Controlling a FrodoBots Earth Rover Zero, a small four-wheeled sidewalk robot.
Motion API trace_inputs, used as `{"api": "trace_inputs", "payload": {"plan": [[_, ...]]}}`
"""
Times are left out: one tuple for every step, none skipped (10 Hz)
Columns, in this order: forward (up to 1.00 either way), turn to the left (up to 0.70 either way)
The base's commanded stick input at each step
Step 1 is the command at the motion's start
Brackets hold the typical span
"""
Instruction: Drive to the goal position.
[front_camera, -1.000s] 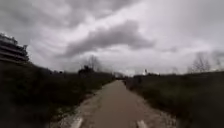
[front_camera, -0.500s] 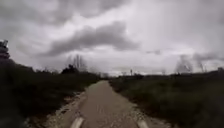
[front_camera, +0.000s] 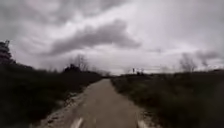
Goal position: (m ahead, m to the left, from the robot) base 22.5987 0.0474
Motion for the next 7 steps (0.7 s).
{"api": "trace_inputs", "payload": {"plan": [[0.70,0.00],[0.70,0.00],[0.70,0.00],[0.70,0.00],[0.70,0.00],[0.70,0.00],[0.70,0.00]]}}
